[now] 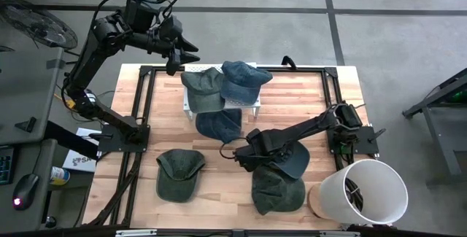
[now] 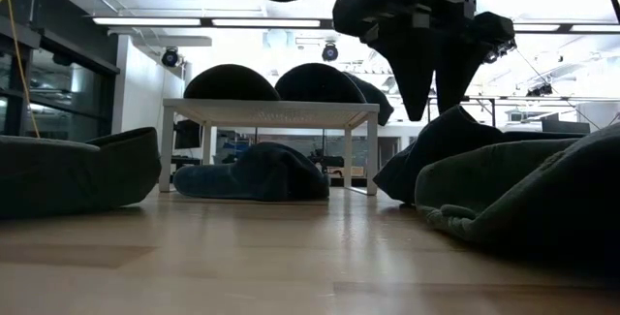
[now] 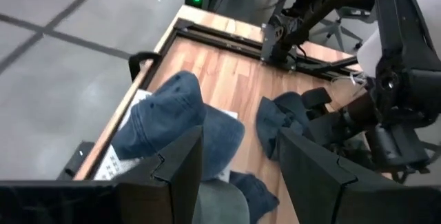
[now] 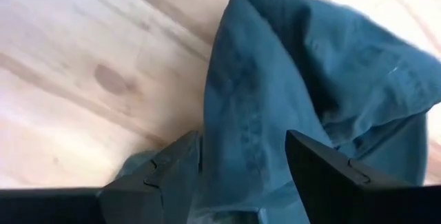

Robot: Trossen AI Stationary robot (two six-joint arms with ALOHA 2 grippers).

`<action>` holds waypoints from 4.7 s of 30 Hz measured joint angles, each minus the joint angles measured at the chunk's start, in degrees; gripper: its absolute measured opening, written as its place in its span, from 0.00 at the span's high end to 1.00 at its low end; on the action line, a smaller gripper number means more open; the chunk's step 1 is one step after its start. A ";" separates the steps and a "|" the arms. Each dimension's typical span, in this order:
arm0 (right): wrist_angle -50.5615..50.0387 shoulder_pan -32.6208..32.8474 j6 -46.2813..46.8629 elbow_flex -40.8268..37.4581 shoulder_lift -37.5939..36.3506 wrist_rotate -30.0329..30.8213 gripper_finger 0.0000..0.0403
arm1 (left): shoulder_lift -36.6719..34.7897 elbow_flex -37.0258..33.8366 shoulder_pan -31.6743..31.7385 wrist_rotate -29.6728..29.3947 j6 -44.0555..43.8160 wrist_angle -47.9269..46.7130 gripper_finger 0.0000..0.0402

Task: Pick & Place hat
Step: Stack the right blue cap on the blue cap on the shelf

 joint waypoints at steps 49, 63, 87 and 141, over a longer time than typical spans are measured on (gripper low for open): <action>2.15 5.80 -12.10 -9.16 -26.28 9.39 0.99 | 0.13 0.00 -0.02 -1.10 -8.85 1.22 0.55; 11.33 5.18 -24.19 -9.11 -39.53 23.30 0.99 | 1.36 -5.01 -8.44 0.01 -1.31 9.84 0.55; 38.88 2.58 -72.77 -9.07 -57.47 11.53 0.99 | 1.64 -21.13 -20.50 -1.64 -6.73 45.53 0.55; 40.30 2.58 -87.70 -9.07 -67.68 0.85 0.99 | 15.90 -24.56 -31.89 -8.22 -16.77 73.65 0.55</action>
